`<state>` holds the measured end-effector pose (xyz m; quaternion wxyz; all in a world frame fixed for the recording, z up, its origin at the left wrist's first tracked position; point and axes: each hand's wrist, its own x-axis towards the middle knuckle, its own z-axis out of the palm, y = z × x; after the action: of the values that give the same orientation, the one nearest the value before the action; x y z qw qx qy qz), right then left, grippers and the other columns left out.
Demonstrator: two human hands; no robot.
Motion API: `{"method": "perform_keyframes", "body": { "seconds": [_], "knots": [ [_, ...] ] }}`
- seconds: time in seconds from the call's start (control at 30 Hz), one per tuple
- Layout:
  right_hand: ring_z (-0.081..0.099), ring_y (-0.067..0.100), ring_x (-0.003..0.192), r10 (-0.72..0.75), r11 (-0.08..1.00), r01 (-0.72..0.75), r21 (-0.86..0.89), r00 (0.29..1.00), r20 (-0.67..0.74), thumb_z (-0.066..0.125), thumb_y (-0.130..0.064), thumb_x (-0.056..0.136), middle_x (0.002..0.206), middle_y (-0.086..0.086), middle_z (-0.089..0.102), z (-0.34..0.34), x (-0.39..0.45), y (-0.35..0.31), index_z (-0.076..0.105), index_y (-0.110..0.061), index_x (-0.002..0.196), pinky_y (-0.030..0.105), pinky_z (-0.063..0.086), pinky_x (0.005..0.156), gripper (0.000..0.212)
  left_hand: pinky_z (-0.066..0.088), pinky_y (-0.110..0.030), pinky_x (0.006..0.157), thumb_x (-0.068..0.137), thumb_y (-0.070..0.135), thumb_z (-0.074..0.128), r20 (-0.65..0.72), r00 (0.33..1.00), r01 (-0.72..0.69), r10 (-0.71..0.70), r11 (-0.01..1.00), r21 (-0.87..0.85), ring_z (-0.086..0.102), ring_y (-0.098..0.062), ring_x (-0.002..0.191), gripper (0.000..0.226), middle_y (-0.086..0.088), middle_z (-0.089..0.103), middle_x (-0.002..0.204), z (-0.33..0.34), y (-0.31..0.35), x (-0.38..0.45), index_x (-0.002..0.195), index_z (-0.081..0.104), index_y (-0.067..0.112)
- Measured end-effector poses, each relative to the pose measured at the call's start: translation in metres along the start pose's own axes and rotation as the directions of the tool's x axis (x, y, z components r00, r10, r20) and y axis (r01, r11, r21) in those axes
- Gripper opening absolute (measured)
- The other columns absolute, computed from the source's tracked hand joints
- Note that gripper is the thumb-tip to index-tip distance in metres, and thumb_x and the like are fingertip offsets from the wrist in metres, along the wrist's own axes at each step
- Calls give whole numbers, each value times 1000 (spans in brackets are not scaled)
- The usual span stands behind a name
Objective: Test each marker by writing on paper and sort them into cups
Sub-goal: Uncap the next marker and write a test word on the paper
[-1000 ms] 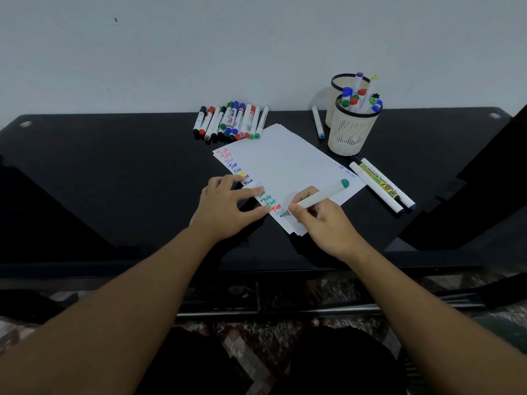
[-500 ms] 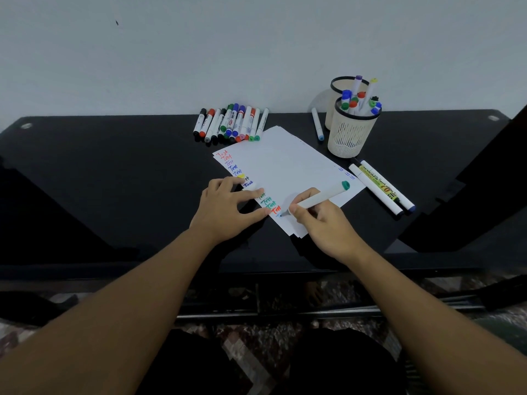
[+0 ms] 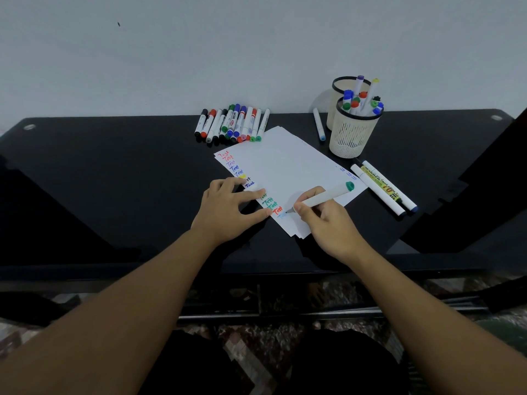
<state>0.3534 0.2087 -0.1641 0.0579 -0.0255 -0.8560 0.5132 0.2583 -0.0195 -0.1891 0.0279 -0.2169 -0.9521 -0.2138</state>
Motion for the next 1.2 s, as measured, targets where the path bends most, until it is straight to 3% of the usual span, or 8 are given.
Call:
{"method": "perform_keyframes", "body": {
  "seconds": [0.13, 0.3, 0.43, 0.9, 1.0, 1.07, 1.13, 1.2],
  "knots": [
    [60, 9, 84, -11, 1000, 11, -16, 1000, 17, 57, -33, 105, 86, -12, 65, 1, 1, 1, 61, -31, 100, 28, 48, 76, 7, 23, -45, 117, 84, 80, 51, 0, 1000, 2, -2, 1000, 11, 24, -17, 138, 55, 15, 40, 148, -1, 2, 0, 133, 58, 55],
    [59, 12, 83, -8, 1000, 8, -17, 1000, 16, 57, -33, 104, 88, -5, 66, -1, 0, 1, 60, -31, 97, 31, 48, 77, 8, 25, -46, 116, 75, 89, 38, -11, 1000, 3, -3, 1000, 0, 26, -16, 137, 68, 15, 42, 145, 0, 1, -1, 132, 58, 57],
    [59, 4, 81, -2, 1000, 2, 7, 1000, 13, 57, -33, 105, 83, -16, 64, 1, 1, 0, 62, -32, 99, 22, 46, 73, 8, 24, -46, 116, 75, 89, 37, -5, 1000, 4, -4, 1000, 5, 26, -16, 137, 69, 15, 41, 145, -1, 3, 0, 132, 58, 56],
    [56, 7, 75, -28, 999, 28, -34, 1000, -9, 57, -33, 105, 79, -11, 63, 2, 1, 1, 60, -30, 99, 27, 45, 70, 7, 23, -46, 117, 85, 77, 55, -28, 999, -19, 19, 1000, -3, 26, -17, 137, 52, 14, 41, 146, -1, 2, -2, 132, 59, 55],
    [58, 4, 77, -19, 995, 25, 96, 998, -63, 57, -33, 106, 85, -5, 63, -1, 0, -1, 60, -31, 103, 20, 47, 73, 4, 27, -47, 116, 86, 79, 49, -28, 999, -21, 21, 1000, 1, 28, -18, 136, 54, 13, 43, 145, 0, 3, -1, 133, 58, 54],
    [57, 1, 77, -22, 979, 33, 202, 998, -54, 56, -30, 106, 79, -5, 60, -2, -2, -3, 61, -32, 111, 13, 46, 76, 7, 33, -49, 113, 90, 71, 49, -83, 996, -31, 26, 998, -58, 35, -21, 132, 50, 10, 47, 142, 1, 3, -2, 134, 59, 51],
    [62, 5, 84, -29, 971, 38, 235, 999, -41, 56, -27, 107, 80, -4, 64, -2, -2, -2, 63, -34, 115, 20, 50, 87, 13, 40, -49, 107, 97, 54, 55, -167, 985, -60, 39, 990, -124, 44, -23, 125, 43, 5, 52, 137, 1, 1, -2, 138, 58, 45],
    [67, 8, 101, -63, 978, 68, 197, 998, -30, 55, -22, 107, 96, -7, 71, -3, -2, 2, 61, -36, 123, 29, 51, 98, 22, 42, -42, 104, 102, 39, 56, -188, 982, -58, 28, 986, -158, 47, -20, 119, 44, 3, 55, 131, -1, 1, 0, 146, 51, 39]
  ]
}}
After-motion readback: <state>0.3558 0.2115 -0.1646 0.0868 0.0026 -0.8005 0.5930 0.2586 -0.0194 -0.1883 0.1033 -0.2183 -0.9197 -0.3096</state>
